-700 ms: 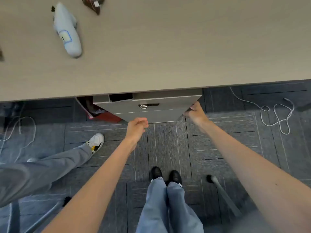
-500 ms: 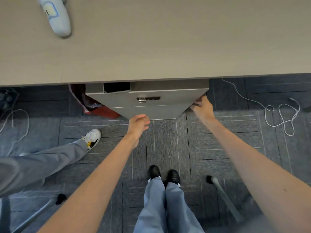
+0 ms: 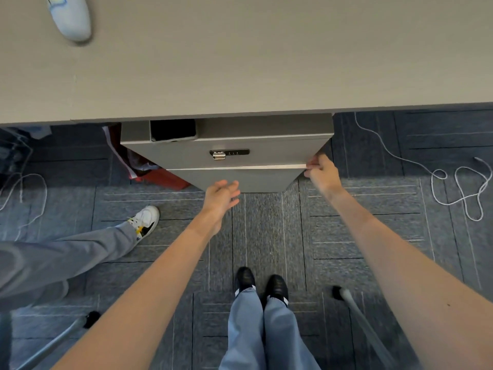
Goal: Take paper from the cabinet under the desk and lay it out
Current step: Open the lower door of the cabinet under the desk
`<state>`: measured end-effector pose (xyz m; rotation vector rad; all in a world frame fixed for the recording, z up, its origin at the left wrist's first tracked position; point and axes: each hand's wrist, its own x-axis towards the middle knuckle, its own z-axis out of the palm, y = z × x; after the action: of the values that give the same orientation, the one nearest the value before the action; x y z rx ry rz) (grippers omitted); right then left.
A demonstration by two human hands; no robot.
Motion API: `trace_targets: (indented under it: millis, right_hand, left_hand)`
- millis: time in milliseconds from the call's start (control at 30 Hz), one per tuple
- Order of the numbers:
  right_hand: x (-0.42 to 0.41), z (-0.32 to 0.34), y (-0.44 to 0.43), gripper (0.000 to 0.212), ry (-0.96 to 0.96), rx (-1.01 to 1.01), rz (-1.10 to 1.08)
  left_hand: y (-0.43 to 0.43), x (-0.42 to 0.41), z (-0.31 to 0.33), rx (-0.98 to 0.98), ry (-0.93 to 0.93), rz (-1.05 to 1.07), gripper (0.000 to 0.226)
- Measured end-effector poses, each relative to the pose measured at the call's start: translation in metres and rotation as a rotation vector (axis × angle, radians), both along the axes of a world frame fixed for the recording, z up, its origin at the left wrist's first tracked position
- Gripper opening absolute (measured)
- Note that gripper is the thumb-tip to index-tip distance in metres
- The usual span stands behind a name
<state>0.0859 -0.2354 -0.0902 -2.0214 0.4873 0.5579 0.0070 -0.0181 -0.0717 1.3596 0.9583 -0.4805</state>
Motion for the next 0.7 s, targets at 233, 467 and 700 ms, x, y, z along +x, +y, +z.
trace_targets:
  millis: [233, 467, 700]
  right_hand:
    - [-0.067, -0.006, -0.010, 0.024, 0.125, -0.092, 0.187]
    - [-0.126, -0.006, 0.006, 0.033, 0.219, -0.064, 0.408]
    - [-0.173, -0.009, 0.022, 0.024, 0.360, 0.154, 0.448]
  left_hand:
    - [-0.015, -0.004, -0.016, -0.085, 0.076, 0.119, 0.064]
    - [-0.021, -0.038, -0.031, 0.000, 0.111, 0.164, 0.056]
    - [0.007, -0.080, -0.038, 0.119, 0.000, -0.054, 0.055]
